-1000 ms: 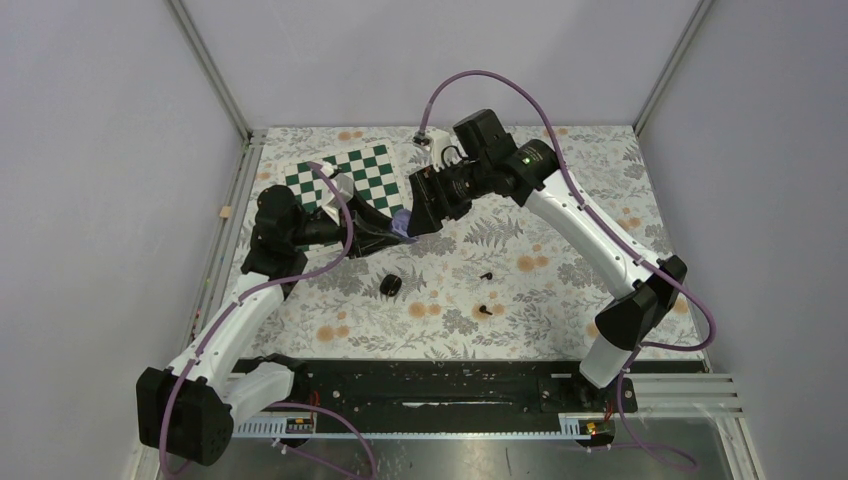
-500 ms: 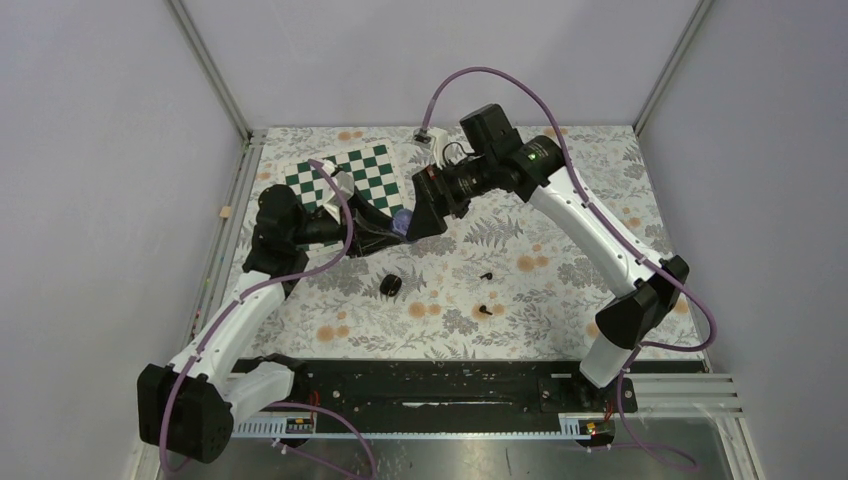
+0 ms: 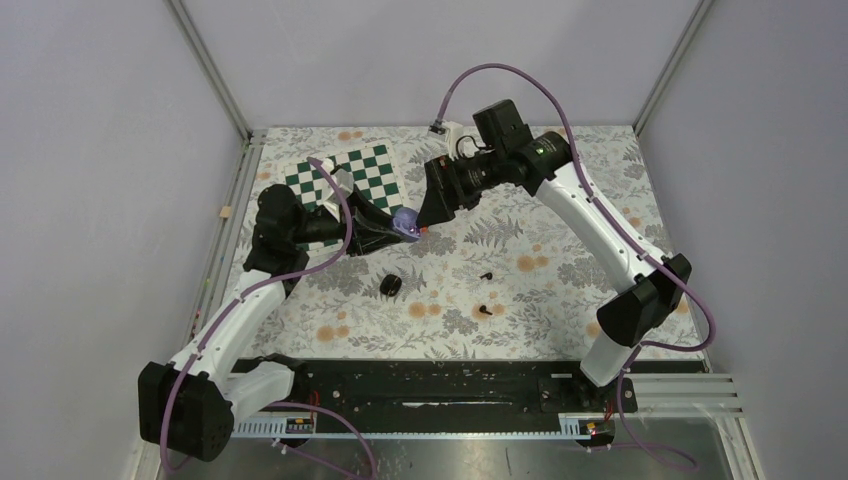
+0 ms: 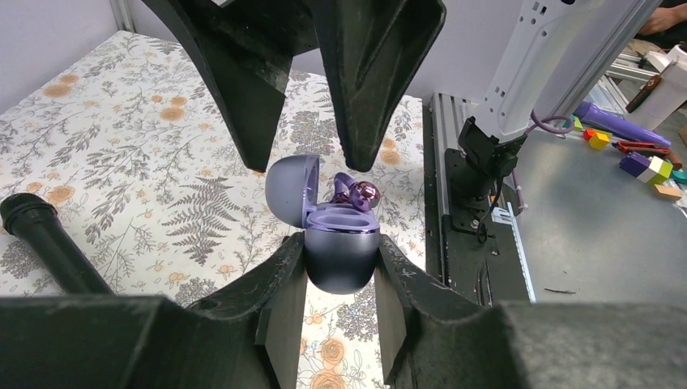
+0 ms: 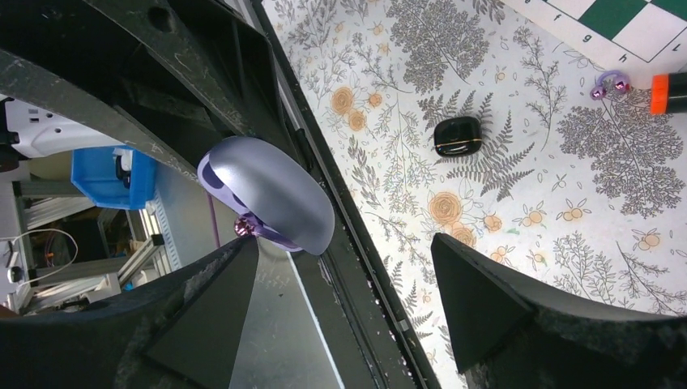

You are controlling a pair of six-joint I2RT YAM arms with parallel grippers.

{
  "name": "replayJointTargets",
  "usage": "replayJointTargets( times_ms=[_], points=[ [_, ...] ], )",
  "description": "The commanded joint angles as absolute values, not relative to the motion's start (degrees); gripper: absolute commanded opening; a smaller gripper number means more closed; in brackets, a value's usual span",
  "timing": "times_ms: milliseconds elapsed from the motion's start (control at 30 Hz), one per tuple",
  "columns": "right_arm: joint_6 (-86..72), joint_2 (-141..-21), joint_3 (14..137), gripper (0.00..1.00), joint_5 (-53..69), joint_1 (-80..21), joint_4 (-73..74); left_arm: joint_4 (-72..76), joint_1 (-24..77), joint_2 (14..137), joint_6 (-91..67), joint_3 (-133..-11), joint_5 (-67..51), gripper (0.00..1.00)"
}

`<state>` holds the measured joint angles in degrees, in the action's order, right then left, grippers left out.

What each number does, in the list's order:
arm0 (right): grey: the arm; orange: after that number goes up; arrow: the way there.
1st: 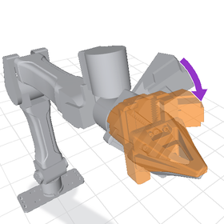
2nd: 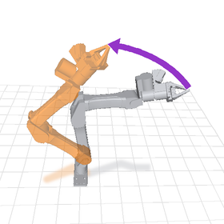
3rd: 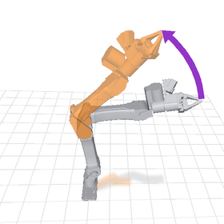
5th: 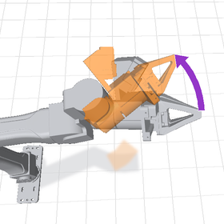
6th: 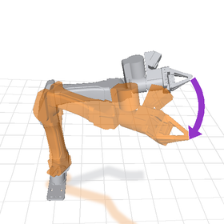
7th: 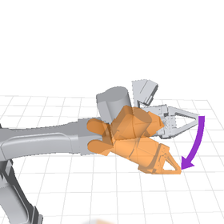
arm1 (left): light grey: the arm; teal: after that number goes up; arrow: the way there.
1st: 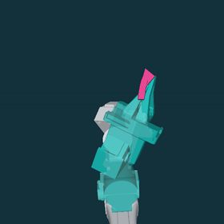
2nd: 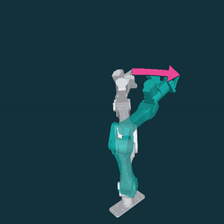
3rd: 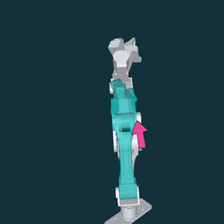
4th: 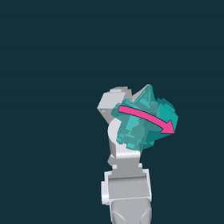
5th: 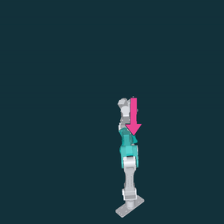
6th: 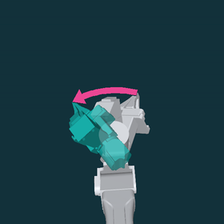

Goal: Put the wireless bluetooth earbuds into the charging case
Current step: Place the earbud in the charging case.

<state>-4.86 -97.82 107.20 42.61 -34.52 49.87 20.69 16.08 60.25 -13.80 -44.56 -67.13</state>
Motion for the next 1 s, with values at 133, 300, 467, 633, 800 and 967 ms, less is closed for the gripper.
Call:
replayJointTargets(
  times_ms=[133,300,467,633,800,967],
  points=[
    [-6.3,-97.4,107.1,0.97,46.7,-34.6,47.6,24.4,16.3,60.3,-15.1,-47.3,-68.0,0.00],
    [-6.6,-97.8,107.2,0.97,47.0,-34.8,47.5,24.8,16.3,60.8,-15.7,-47.6,-67.9,0.00],
    [-6.7,-98.2,107.4,0.94,45.9,-35.2,47.6,25.4,16.2,61.1,-16.9,-48.0,-67.8,0.00],
    [-6.6,-98.6,107.6,0.90,45.8,-35.4,47.6,26.2,16.1,61.4,-17.9,-48.0,-67.6,0.00],
    [-6.4,-98.9,107.8,0.92,45.8,-35.6,47.6,26.2,16.0,61.4,-18.1,-47.9,-67.6,0.00],
    [-5.5,-99.1,108.6,0.94,46.0,-36.3,48.2,26.1,16.0,61.3,-18.1,-47.7,-67.6,0.00]
  ],
)
